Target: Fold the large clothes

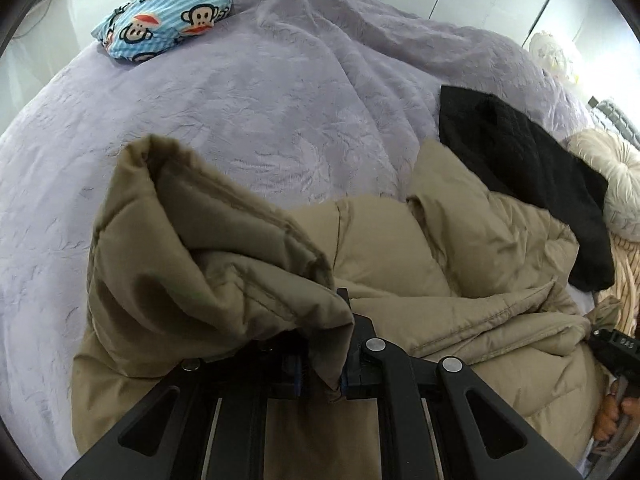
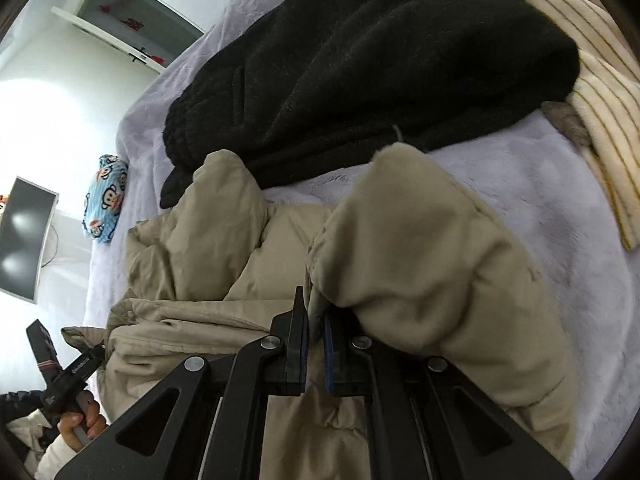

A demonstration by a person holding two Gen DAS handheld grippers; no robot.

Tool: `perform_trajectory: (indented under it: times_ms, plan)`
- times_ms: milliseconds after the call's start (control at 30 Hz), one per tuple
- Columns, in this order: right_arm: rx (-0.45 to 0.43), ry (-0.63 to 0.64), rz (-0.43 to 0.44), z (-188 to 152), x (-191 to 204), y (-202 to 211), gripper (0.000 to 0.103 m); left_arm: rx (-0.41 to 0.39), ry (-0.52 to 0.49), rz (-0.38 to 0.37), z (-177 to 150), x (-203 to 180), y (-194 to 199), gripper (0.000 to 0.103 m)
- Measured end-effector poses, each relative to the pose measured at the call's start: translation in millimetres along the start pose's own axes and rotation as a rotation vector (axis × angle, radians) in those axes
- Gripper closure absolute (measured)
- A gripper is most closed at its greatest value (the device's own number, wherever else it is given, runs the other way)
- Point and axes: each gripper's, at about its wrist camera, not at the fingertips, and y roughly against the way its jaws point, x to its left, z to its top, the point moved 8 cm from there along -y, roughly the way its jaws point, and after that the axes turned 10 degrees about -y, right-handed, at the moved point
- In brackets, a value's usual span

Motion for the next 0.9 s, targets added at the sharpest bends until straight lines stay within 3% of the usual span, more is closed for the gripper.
perform_trajectory:
  times_ms: [67,100,133,200,333,400,433,467,533,567,600,633,733,800,900]
  plan:
    - [0.003,0.004,-0.001,5,3,0,0.096,-0.014,-0.003,-0.011,4,1,8,0.079]
    - [0.014,0.006,-0.006,7,4,0,0.096,-0.026,-0.009,-0.015,7,1,14,0.066]
    - [0.021,0.006,-0.007,9,6,1,0.096,-0.044,-0.019,-0.013,9,1,22,0.040]
    - [0.031,0.008,-0.005,11,12,4,0.095,-0.087,-0.035,0.024,13,3,39,0.006]
    - [0.003,0.053,0.012,10,28,30,0.082,-0.128,-0.102,0.087,18,1,67,0.005]
    - [-0.015,0.069,0.035,5,37,45,0.060,-0.134,-0.133,0.082,17,-7,74,0.006]
    - [-0.021,0.079,0.056,2,41,52,0.047,-0.134,-0.151,0.063,16,-13,75,0.017]
    - [-0.019,0.096,0.082,-4,47,59,0.047,-0.123,-0.176,0.029,14,-23,74,0.025]
    - [0.008,0.126,0.091,-16,55,61,0.050,-0.089,-0.205,-0.030,8,-40,66,0.040]
    - [0.031,0.152,0.095,-24,58,58,0.069,-0.080,-0.217,-0.064,5,-51,61,0.045]
    - [0.059,0.195,0.066,-34,59,49,0.077,-0.065,-0.251,-0.088,1,-67,52,0.052]
    - [0.064,0.221,0.035,-37,59,41,0.081,-0.058,-0.289,-0.077,-2,-80,42,0.052]
    - [0.048,0.267,-0.066,-37,44,14,0.081,-0.077,-0.344,0.026,-1,-93,17,0.052]
    - [0.006,0.249,-0.114,-23,30,-3,0.083,-0.079,-0.306,0.065,5,-85,-3,0.052]
    - [-0.006,0.191,-0.084,-6,20,-18,0.086,-0.071,-0.234,0.065,13,-70,-23,0.052]
